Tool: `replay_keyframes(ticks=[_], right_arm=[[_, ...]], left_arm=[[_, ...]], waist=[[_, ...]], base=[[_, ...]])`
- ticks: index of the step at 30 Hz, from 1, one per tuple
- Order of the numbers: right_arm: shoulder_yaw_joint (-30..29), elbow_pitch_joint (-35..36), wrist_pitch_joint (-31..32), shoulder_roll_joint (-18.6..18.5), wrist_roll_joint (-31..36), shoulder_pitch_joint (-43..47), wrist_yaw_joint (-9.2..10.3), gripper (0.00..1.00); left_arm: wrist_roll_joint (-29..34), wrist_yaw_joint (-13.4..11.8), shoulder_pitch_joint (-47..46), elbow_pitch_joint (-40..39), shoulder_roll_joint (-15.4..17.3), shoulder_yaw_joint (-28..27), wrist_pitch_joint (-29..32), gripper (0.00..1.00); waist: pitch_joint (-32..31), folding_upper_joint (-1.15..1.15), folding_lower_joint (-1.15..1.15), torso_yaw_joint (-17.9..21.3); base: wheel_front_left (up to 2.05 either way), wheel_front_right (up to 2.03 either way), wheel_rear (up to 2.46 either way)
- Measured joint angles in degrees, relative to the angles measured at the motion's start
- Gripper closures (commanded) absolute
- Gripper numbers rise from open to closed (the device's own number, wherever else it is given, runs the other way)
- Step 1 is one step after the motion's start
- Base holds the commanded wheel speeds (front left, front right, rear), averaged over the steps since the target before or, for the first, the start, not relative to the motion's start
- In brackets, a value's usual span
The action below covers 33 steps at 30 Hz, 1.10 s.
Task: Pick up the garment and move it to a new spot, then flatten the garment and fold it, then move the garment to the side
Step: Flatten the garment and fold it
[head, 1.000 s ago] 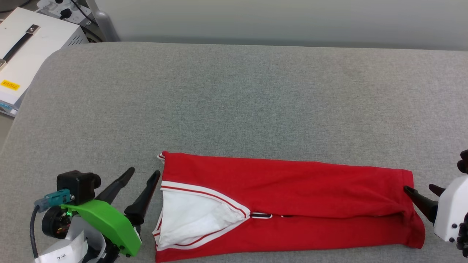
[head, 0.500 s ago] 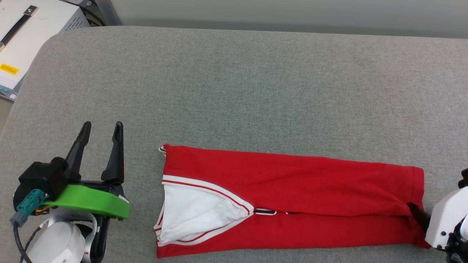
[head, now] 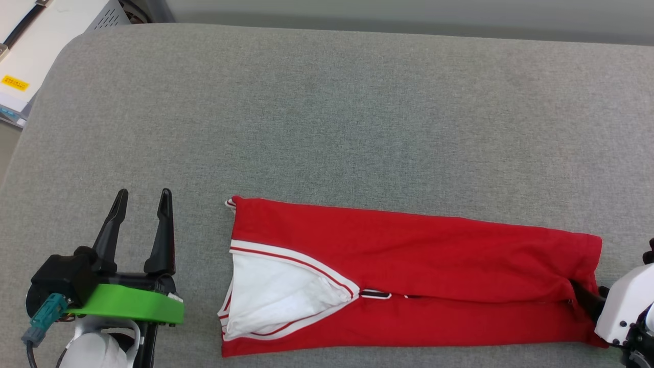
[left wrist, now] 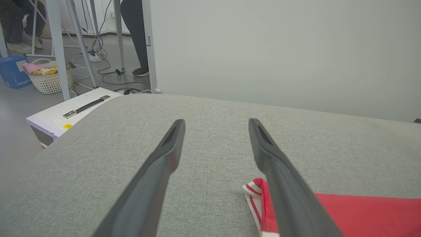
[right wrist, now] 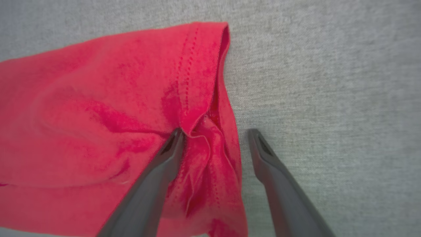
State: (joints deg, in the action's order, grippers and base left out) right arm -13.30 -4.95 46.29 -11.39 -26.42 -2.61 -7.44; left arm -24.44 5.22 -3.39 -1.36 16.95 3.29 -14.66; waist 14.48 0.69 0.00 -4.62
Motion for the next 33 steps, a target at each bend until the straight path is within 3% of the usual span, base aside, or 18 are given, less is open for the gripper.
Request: replay_keyframes(ticks=[14, 15, 18, 19, 26, 33], right_arm=[[6.2, -2.8, -2.8, -1.1, -8.0, -0.1, 0.14, 0.0], [6.6, -3.0, -3.2, -1.2, -8.3, -0.2, 0.2, 0.15], [7.7, -3.6, -4.2, -1.7, -9.2, -0.6, 0.25, 0.88], [8.2, -3.8, -5.0, -1.9, -9.3, -0.6, 0.25, 1.0], [9.9, -5.9, -9.5, -3.1, -9.6, -0.8, -0.09, 1.0], [7.8, -7.4, -13.6, -4.8, -8.3, -1.4, -0.18, 1.0]], left_arm=[[2.3, 1.9, 0.0, 0.0, -3.0, -2.3, 0.0, 0.0], [2.3, 1.9, 0.0, 0.0, -3.0, -2.4, 0.0, 0.0], [2.3, 1.9, 0.0, 0.1, -3.0, -2.4, 0.0, 0.0], [2.3, 1.9, 0.0, 0.1, -3.0, -2.3, 0.0, 0.0], [2.2, 1.9, 0.1, 0.3, -3.0, -1.7, 0.0, 0.0], [2.1, 1.9, 0.7, 0.2, -3.0, -1.5, 0.0, 0.0]], waist=[[-0.9, 0.0, 0.0, 0.4], [-0.9, 0.0, 0.0, 0.4], [-1.1, 0.0, 0.0, 0.4], [-1.1, 0.0, 0.0, 0.4], [-1.9, 0.0, 0.0, 0.4], [-2.7, 0.0, 0.0, 0.9]], base=[[0.0, 0.0, 0.0], [0.0, 0.0, 0.0], [0.0, 0.0, 0.0], [0.0, 0.0, 0.0], [0.0, 0.0, 0.0], [0.0, 0.0, 0.0]])
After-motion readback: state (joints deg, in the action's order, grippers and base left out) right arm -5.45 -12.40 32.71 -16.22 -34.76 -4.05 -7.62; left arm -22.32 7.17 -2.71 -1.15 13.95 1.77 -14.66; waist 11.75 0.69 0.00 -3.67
